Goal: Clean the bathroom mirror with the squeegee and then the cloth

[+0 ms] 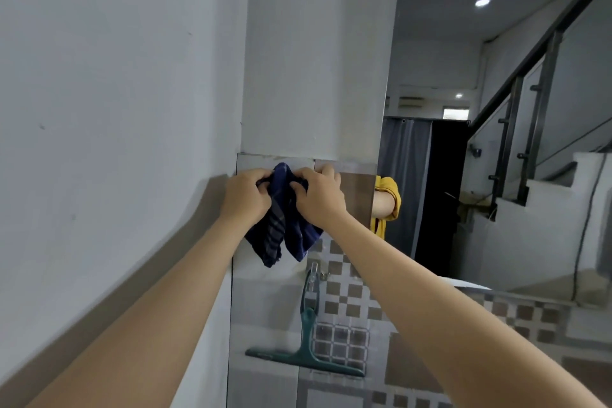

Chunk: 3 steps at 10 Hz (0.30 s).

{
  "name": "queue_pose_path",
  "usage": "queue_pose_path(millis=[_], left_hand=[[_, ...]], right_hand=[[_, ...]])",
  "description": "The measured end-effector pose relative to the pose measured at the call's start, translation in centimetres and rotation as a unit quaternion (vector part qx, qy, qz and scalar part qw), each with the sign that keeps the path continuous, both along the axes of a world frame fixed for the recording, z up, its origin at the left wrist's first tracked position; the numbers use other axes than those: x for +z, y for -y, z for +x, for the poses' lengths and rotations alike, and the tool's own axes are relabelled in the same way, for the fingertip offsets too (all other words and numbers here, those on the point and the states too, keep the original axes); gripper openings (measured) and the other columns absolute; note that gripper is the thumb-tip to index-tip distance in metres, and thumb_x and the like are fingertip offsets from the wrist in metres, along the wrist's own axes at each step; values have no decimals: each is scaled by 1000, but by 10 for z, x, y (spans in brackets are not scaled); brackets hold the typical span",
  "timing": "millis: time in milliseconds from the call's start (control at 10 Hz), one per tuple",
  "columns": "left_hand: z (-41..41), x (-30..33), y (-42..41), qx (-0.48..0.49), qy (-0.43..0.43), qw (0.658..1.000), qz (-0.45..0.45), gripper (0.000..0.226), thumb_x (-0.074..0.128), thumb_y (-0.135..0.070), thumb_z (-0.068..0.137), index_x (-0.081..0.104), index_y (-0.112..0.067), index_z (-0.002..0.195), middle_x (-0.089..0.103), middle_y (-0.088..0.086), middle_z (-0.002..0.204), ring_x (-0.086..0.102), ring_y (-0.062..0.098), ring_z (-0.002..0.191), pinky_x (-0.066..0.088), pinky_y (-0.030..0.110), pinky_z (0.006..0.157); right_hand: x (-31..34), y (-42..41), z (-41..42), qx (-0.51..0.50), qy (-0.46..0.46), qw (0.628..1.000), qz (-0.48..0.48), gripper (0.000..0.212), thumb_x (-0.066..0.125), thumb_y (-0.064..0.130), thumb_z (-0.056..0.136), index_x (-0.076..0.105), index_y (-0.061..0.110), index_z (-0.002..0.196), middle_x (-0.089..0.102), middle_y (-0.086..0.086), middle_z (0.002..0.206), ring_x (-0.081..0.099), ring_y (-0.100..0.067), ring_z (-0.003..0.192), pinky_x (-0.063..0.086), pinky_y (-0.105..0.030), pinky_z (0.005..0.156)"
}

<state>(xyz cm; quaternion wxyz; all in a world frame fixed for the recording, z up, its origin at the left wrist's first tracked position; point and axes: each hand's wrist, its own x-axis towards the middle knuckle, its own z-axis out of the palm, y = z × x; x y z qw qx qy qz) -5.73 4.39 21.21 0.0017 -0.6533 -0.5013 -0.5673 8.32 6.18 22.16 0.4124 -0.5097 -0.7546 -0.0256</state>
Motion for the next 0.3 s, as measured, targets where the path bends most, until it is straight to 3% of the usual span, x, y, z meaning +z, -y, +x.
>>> queue_pose_path(millis=[100, 200, 300], left_hand=[[-4, 0, 7, -29, 1, 998, -56, 30, 41, -7, 89, 69, -12, 94, 67, 7, 83, 59, 21, 77, 42, 26, 71], [-4, 2, 21, -28, 4, 996, -88, 22, 33, -16, 80, 54, -15, 73, 52, 10, 70, 48, 20, 65, 36, 30, 60], [9, -3, 43, -17, 69, 995, -66, 19, 32, -10, 83, 47, -22, 79, 53, 10, 78, 49, 20, 70, 37, 29, 59]], right_hand=[[8, 10, 3, 0, -31, 997, -71, 32, 40, 30, 100, 55, 26, 127, 37, -13, 130, 29, -35, 124, 33, -47, 103], [7, 26, 9, 12, -60, 994, -89, 35, 36, 26, 100, 53, 30, 131, 35, -11, 134, 26, -33, 127, 29, -46, 106], [5, 43, 16, 8, -104, 993, -52, 35, 38, 22, 100, 53, 26, 131, 39, -12, 136, 29, -32, 127, 29, -38, 97]])
